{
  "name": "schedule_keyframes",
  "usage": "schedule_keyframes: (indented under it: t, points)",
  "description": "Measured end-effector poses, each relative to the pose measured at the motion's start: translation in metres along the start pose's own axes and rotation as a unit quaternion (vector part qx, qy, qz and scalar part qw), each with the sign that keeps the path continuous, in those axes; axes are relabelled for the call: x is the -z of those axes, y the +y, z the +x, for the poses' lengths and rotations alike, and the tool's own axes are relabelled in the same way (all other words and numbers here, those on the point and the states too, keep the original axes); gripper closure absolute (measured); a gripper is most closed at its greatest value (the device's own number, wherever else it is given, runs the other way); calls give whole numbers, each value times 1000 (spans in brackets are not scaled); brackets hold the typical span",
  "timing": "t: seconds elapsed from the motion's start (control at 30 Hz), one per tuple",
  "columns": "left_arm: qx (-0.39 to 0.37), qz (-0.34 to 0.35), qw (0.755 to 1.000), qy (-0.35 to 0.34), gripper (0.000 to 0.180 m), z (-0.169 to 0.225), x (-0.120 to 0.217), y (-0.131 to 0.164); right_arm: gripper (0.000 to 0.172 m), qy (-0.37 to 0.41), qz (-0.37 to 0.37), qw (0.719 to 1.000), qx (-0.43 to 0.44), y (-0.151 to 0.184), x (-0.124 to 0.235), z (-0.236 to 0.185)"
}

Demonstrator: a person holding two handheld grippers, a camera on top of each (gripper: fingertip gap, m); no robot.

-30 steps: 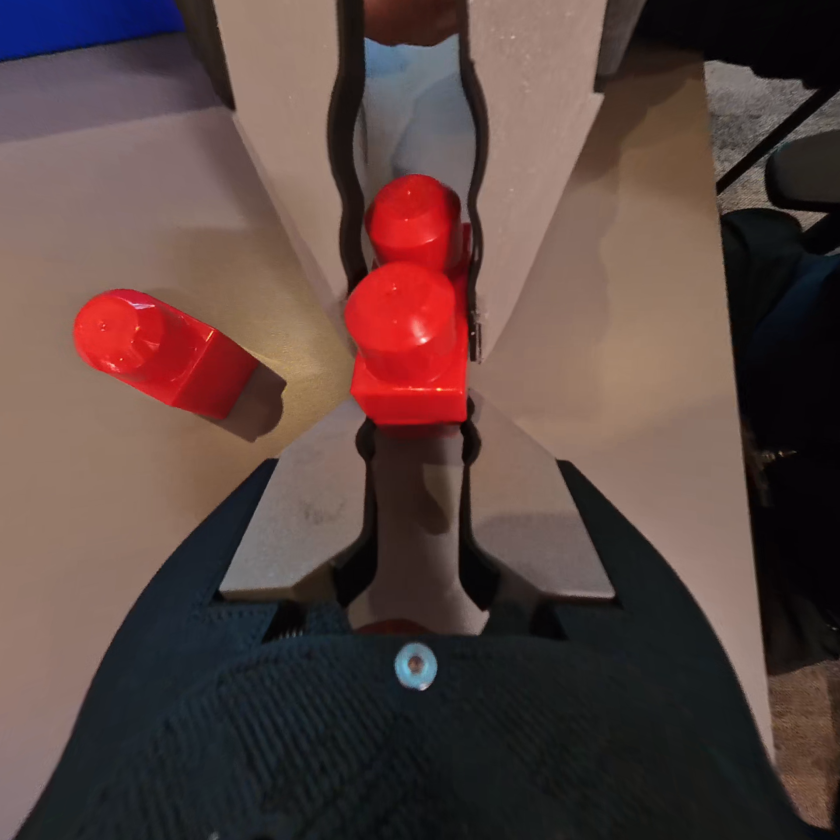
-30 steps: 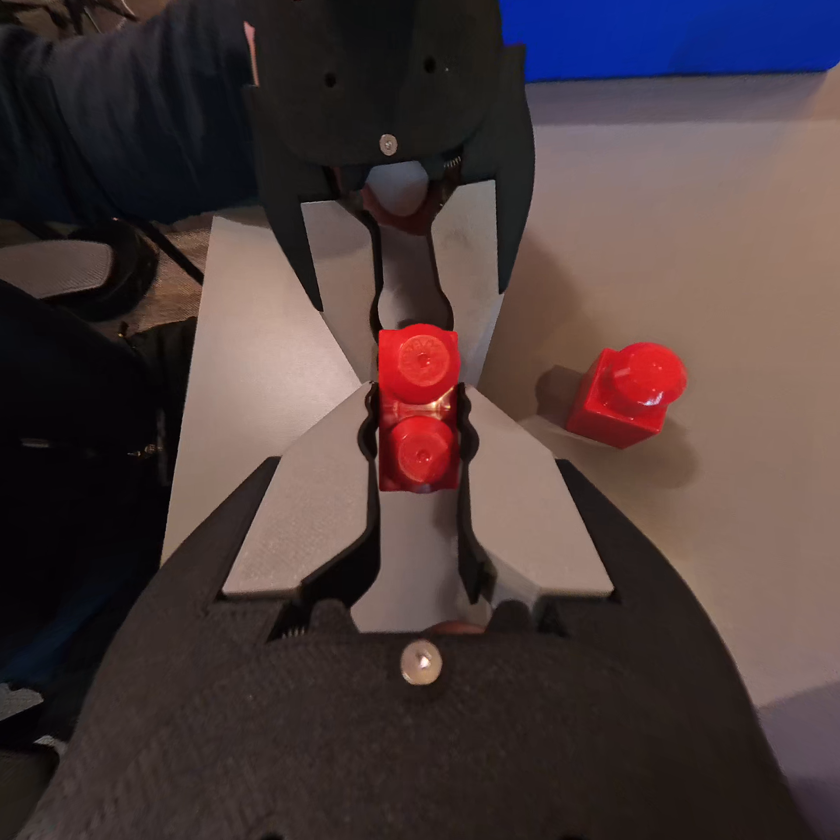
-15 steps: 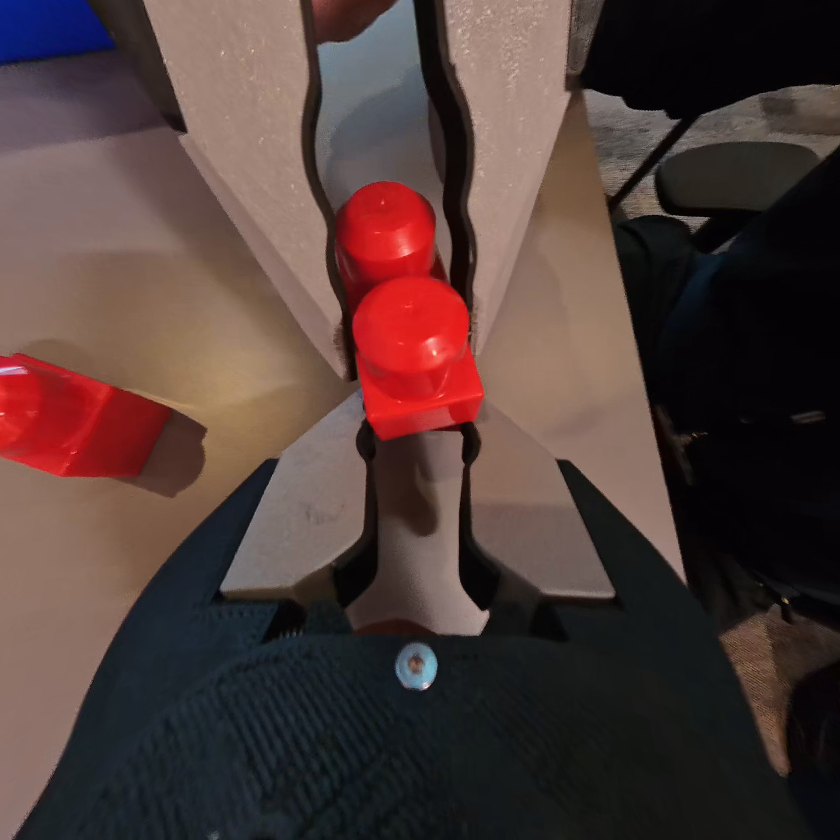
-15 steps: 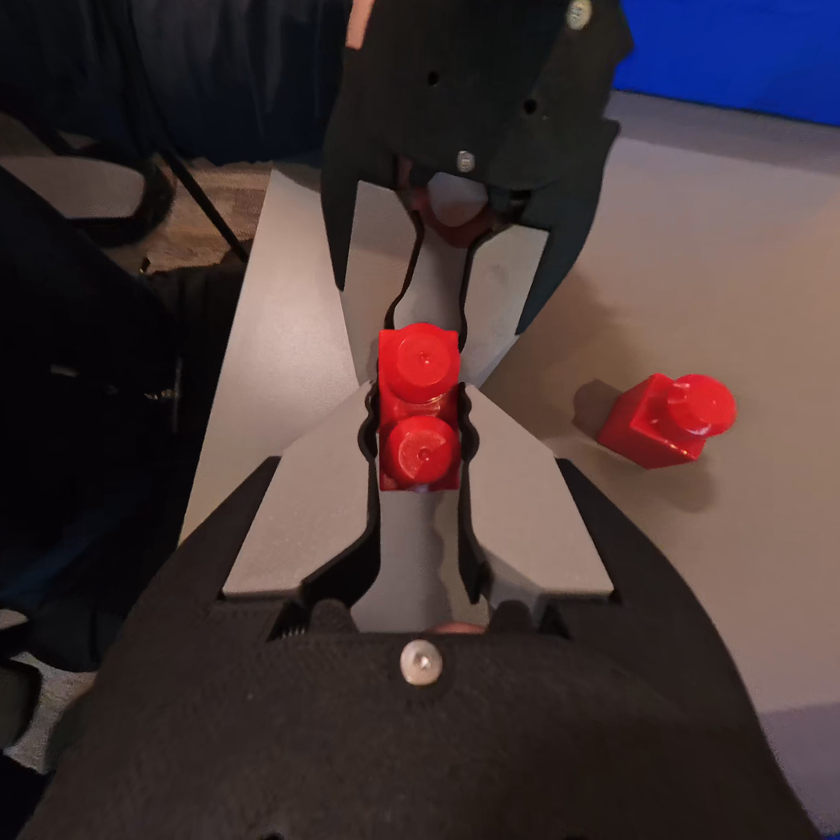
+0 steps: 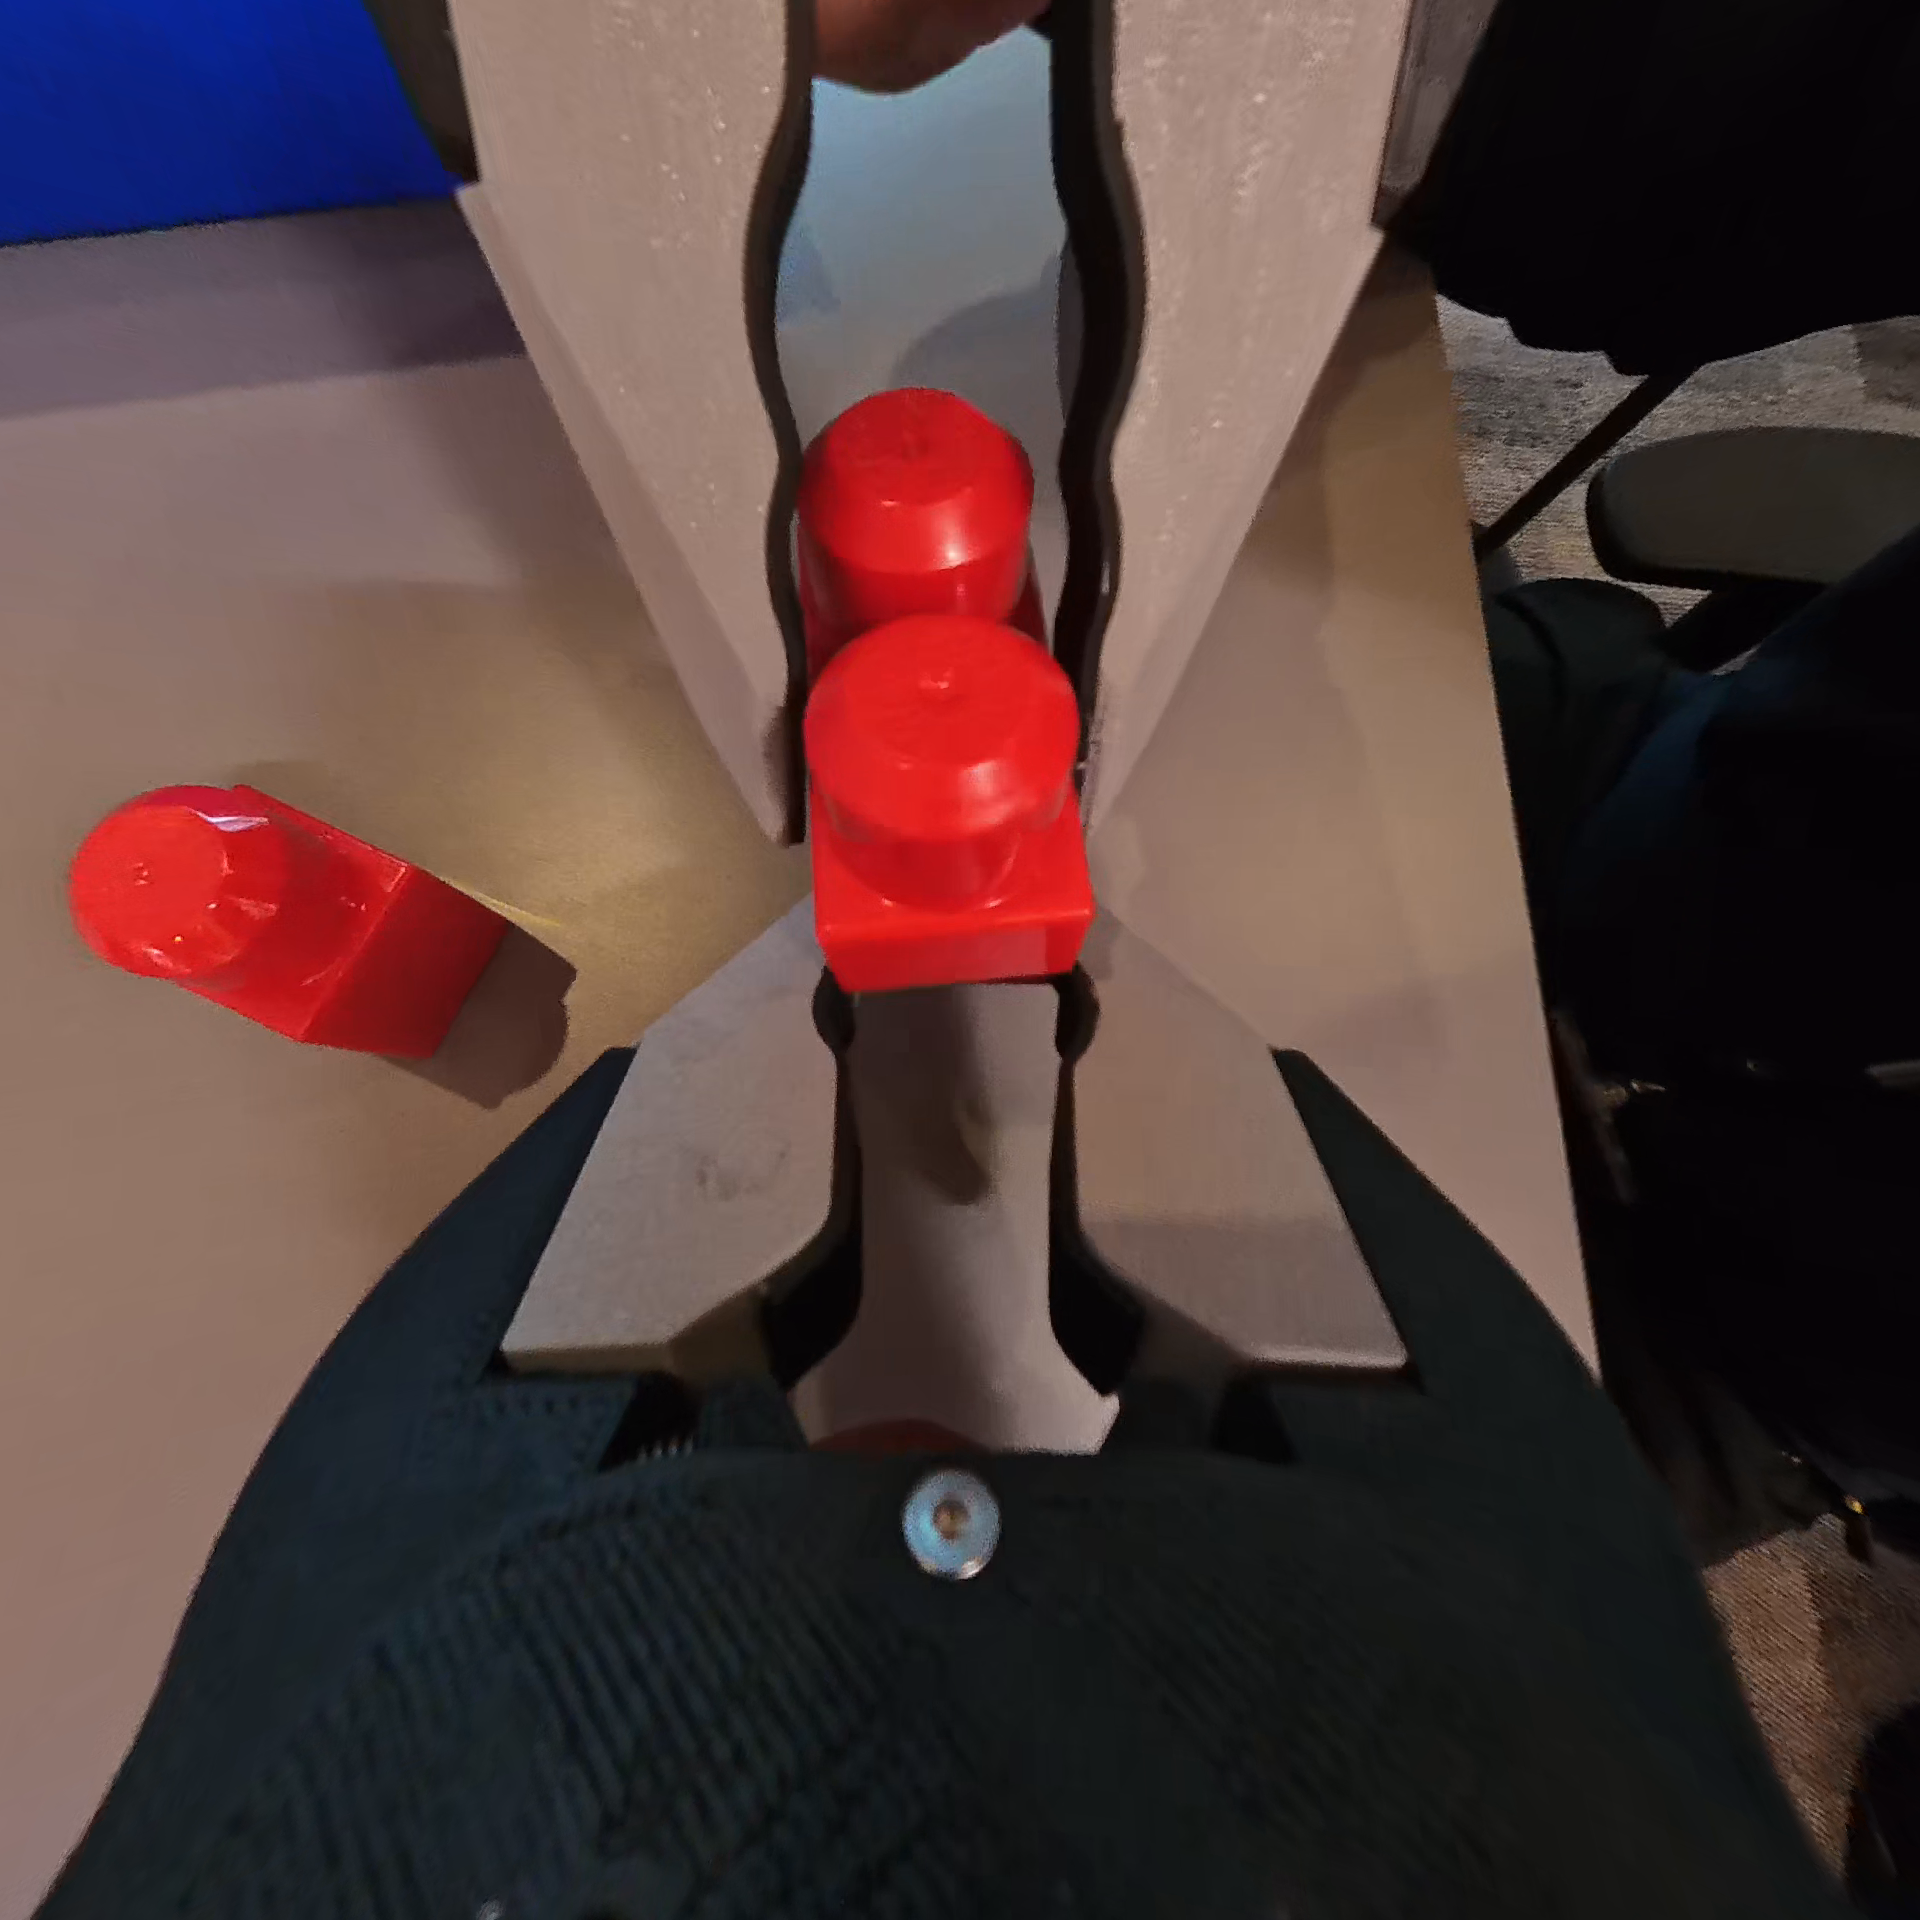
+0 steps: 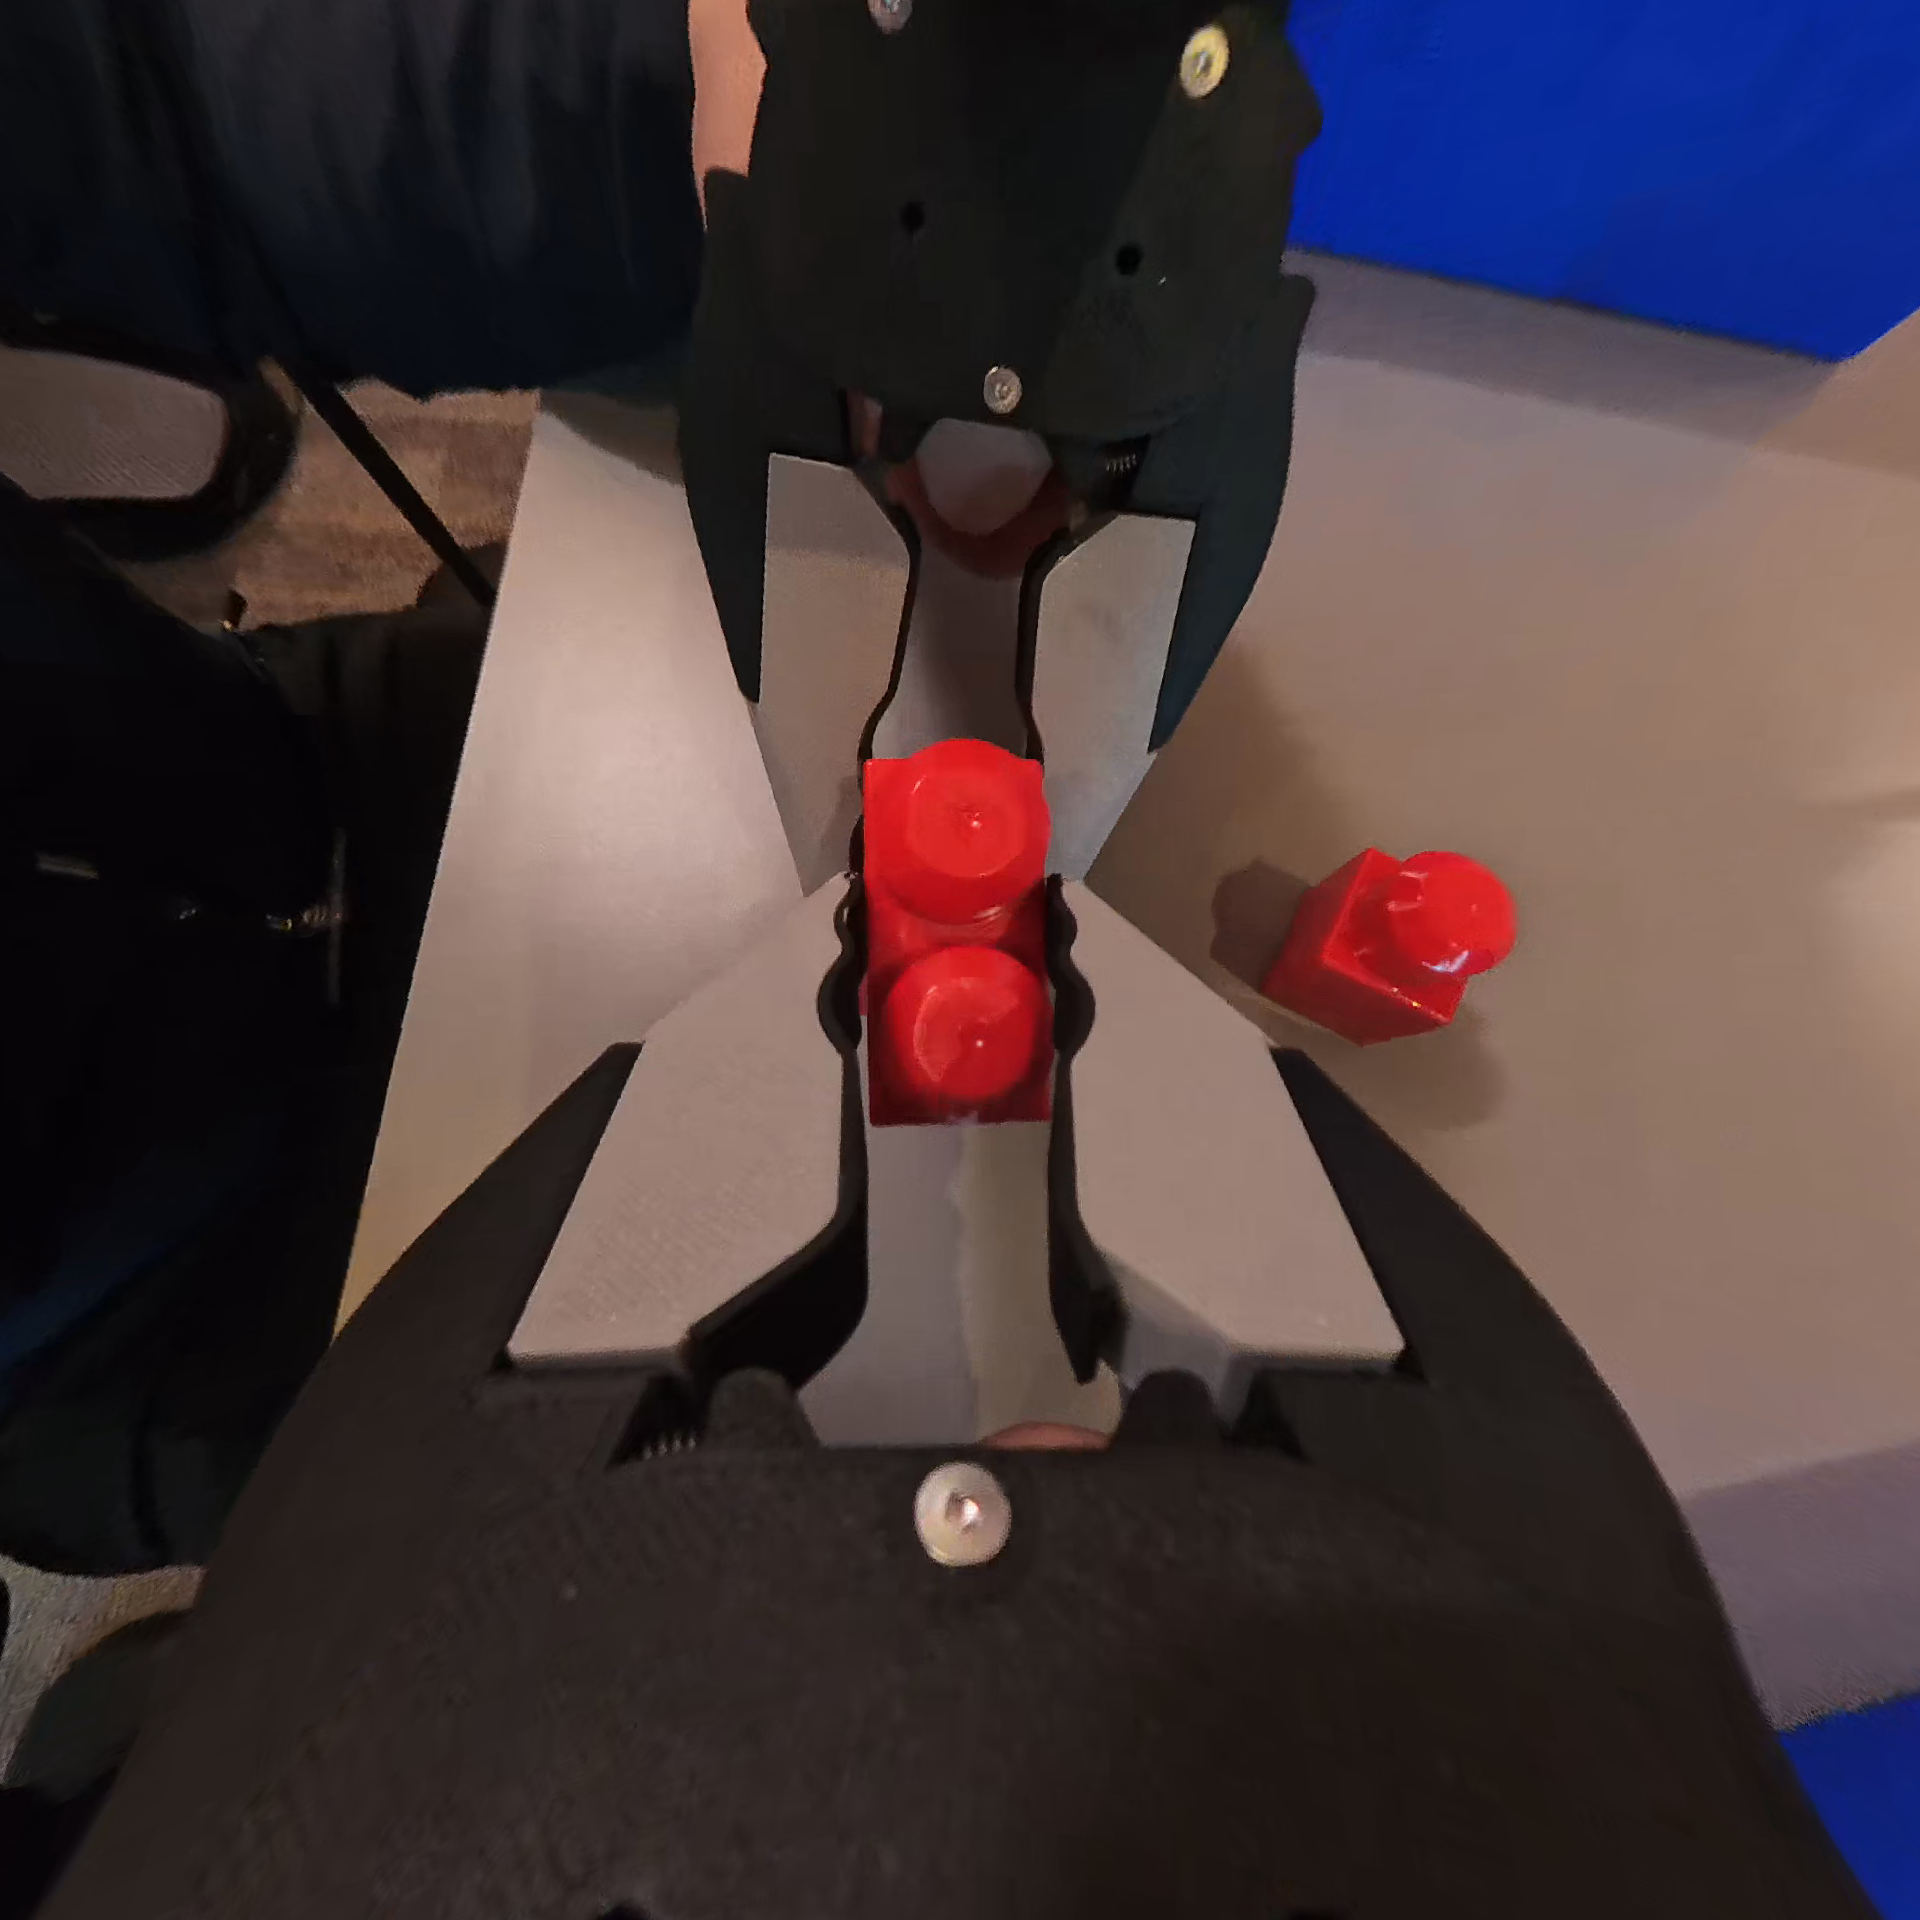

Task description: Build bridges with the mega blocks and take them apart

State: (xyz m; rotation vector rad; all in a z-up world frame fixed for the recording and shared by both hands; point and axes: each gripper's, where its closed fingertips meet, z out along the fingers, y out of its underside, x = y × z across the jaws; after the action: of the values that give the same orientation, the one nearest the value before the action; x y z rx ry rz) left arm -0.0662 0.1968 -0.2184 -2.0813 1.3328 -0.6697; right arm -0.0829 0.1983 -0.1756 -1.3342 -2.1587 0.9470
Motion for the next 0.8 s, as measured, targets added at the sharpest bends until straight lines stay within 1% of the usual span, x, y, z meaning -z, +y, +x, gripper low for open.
schedule_keyframes:
  t: [0.13,0.3,0.4,0.47,0.57,0.63,0.8]
  points:
    - [-4,3,1000,-1,147,1,0,-2,142,-16,32,999,-17,-6,2,-1]
    - [-6,-10,1000,-4,147,0,-3,3,141,-24,33,999,-26,-6,-8,-2]
    - [3,-12,1000,-15,147,-6,-3,5,141,-14,28,999,-39,-3,-8,4]
    - [-2,-13,999,-40,147,-14,-2,5,141,3,27,999,-44,-1,-6,10]
    - [1,-1,998,-61,147,-21,2,1,142,16,48,997,-52,-4,0,16]
    - [-4,-7,997,-76,146,-26,2,4,141,23,65,996,-64,-7,6,22]
    - [-24,-21,996,-84,146,-29,-6,11,141,25,75,994,-79,-5,11,27]
